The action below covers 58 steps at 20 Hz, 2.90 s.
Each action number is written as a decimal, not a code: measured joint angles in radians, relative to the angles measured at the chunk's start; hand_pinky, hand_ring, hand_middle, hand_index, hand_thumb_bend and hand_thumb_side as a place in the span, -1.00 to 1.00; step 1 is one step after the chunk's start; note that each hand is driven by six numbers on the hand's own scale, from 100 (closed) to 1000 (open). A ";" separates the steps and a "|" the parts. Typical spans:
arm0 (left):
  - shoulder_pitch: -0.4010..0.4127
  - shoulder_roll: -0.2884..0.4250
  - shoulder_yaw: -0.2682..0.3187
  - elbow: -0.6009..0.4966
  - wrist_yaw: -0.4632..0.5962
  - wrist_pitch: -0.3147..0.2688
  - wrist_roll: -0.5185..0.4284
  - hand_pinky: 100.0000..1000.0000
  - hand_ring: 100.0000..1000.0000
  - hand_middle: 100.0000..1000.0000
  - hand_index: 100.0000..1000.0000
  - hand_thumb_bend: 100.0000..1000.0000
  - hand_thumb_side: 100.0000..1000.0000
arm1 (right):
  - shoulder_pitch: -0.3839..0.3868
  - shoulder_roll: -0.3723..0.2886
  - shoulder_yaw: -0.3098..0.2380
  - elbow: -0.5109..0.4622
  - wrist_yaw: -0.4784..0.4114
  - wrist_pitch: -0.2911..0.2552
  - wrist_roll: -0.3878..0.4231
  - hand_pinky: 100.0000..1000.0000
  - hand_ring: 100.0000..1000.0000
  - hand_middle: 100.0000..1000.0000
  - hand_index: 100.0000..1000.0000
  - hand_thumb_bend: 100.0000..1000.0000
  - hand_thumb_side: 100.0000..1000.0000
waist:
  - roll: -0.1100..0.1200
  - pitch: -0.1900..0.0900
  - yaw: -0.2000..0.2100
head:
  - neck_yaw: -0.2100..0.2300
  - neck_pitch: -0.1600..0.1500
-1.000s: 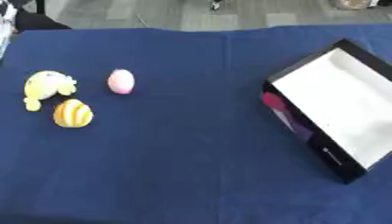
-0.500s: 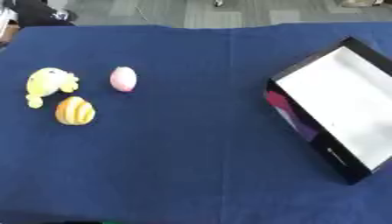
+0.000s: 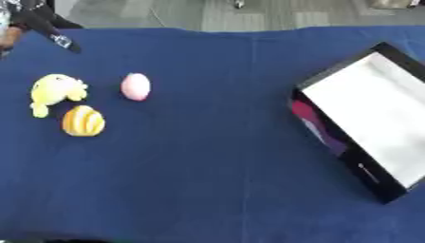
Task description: Pick up the objects with one hand, pass them to the other hand, and then place them into the box on the other side of the table.
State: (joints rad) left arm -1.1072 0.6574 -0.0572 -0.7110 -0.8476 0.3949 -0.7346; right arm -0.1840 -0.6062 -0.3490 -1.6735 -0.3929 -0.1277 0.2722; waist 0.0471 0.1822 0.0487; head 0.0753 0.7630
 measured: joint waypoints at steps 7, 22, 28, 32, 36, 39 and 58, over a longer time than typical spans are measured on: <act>0.009 0.010 0.004 0.001 -0.110 -0.018 -0.121 0.77 0.72 0.61 0.64 0.77 -0.87 | 0.007 -0.003 0.002 0.004 0.007 -0.006 0.003 1.00 1.00 1.00 1.00 -1.00 -0.01 | 0.000 0.000 -0.002 | -0.007 0.000; 0.035 0.036 0.005 0.059 -0.304 -0.040 -0.143 0.78 0.72 0.68 0.66 0.76 -0.89 | 0.008 -0.006 0.012 0.009 0.018 -0.012 0.010 1.00 1.00 1.00 1.00 -1.00 -0.01 | 0.000 0.000 -0.005 | 0.019 0.000; 0.043 0.035 0.006 0.077 -0.366 -0.042 -0.146 0.78 0.72 0.68 0.65 0.73 -0.91 | 0.008 -0.006 0.014 0.009 0.022 -0.012 0.012 1.00 1.00 1.00 1.00 -1.00 -0.01 | 0.000 0.008 -0.006 | 0.039 0.000; 0.049 0.023 0.017 0.086 -0.382 -0.040 -0.143 0.77 0.71 0.68 0.65 0.72 -0.91 | 0.009 -0.006 0.019 0.009 0.029 -0.013 0.016 1.00 1.00 1.00 1.00 -1.00 -0.01 | 0.000 0.011 -0.007 | 0.047 -0.001; 0.057 0.013 0.024 0.099 -0.396 -0.033 -0.136 0.77 0.71 0.68 0.65 0.72 -0.92 | 0.010 -0.006 0.019 0.010 0.037 -0.013 0.019 1.00 1.00 1.00 1.00 -1.00 0.00 | 0.000 0.013 -0.008 | 0.056 -0.001; 0.065 0.008 0.030 0.109 -0.408 -0.027 -0.130 0.77 0.70 0.68 0.65 0.70 -0.95 | 0.010 -0.005 0.019 0.010 0.042 -0.013 0.020 1.00 1.00 1.00 1.00 -1.00 0.00 | 0.000 0.021 -0.009 | 0.063 -0.003; 0.106 -0.019 0.079 0.145 -0.425 0.049 -0.054 0.75 0.70 0.64 0.58 0.31 -1.00 | 0.009 0.012 0.027 0.016 0.065 -0.016 0.032 1.00 1.00 1.00 1.00 -1.00 0.00 | -0.007 0.035 -0.017 | 0.090 -0.019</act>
State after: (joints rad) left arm -1.0013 0.6382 0.0218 -0.5662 -1.2725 0.4442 -0.7887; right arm -0.1746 -0.5942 -0.3218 -1.6578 -0.3282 -0.1441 0.3042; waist 0.0405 0.2174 0.0316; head 0.1648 0.7443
